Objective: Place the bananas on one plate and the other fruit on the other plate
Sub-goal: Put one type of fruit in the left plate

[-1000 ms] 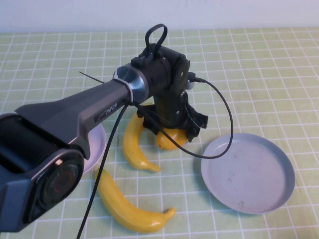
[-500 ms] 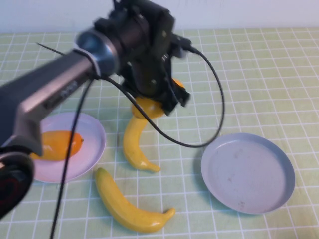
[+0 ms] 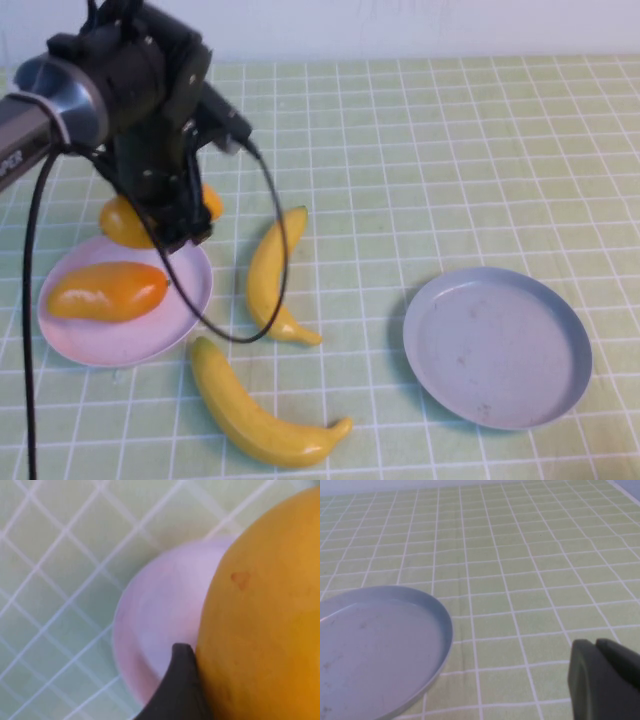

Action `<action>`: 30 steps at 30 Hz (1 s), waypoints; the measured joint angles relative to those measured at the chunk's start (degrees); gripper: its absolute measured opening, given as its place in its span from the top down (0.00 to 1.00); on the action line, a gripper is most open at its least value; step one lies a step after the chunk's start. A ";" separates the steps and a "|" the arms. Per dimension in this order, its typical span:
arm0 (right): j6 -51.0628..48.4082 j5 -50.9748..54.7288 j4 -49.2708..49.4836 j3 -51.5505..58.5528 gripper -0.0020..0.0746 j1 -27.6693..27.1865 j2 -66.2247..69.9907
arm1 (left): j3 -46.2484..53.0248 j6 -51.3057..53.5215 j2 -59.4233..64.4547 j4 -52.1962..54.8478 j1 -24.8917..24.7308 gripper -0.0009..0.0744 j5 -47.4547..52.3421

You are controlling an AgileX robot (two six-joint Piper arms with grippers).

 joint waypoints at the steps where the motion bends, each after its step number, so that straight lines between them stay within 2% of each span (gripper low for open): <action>1: 0.00 0.00 0.00 0.00 0.99 0.00 0.00 | 1.28 1.14 0.00 0.78 0.85 0.27 0.00; 12: 0.00 0.00 0.00 0.00 0.99 0.00 0.00 | 3.54 8.16 0.00 1.46 7.06 0.27 -11.61; 20: 0.00 0.00 0.00 0.00 0.99 0.00 0.00 | 6.43 19.08 1.91 -4.77 8.21 0.27 -10.83; 30: 0.00 0.00 0.00 0.00 0.99 0.00 0.00 | 7.25 20.38 2.31 -8.57 8.21 0.27 -10.70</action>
